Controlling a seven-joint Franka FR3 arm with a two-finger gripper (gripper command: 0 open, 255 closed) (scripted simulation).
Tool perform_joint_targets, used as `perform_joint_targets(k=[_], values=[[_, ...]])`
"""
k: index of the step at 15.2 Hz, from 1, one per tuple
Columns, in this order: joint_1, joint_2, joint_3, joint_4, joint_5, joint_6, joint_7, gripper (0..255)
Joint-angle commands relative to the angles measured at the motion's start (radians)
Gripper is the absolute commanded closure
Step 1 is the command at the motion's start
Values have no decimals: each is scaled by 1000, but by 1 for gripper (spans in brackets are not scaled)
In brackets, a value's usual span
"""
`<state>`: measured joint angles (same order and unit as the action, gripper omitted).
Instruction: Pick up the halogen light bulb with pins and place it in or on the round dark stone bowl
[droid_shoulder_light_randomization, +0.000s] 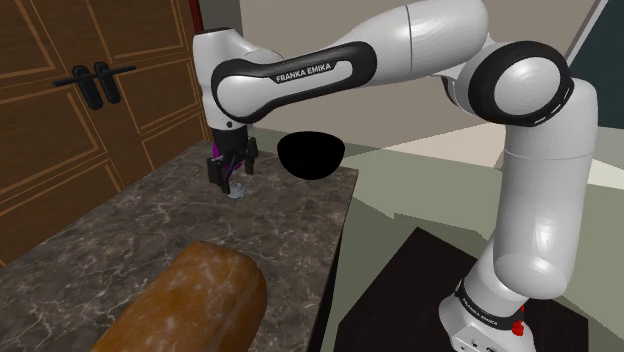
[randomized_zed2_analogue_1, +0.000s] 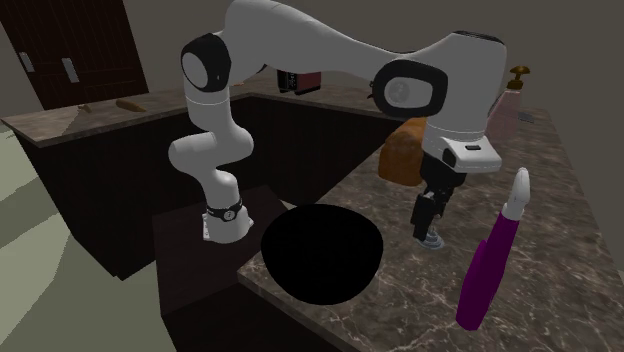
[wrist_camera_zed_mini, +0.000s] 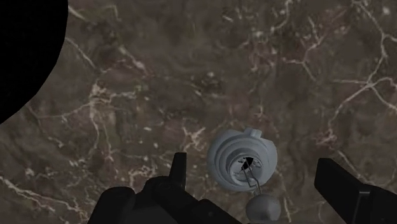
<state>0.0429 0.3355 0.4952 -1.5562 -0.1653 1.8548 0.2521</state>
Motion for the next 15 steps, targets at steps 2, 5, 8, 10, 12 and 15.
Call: perform_joint_targets(k=[2,5,8,10,12,15], values=[[0,-1,0,-3,0,3,0,0],[0,-1,0,-3,0,2,0,0],[0,-1,0,-3,0,2,0,255],[0,-1,0,-3,0,2,0,255],[0,-1,0,-3,0,2,0,255],[0,-1,0,-3,0,3,0,255]])
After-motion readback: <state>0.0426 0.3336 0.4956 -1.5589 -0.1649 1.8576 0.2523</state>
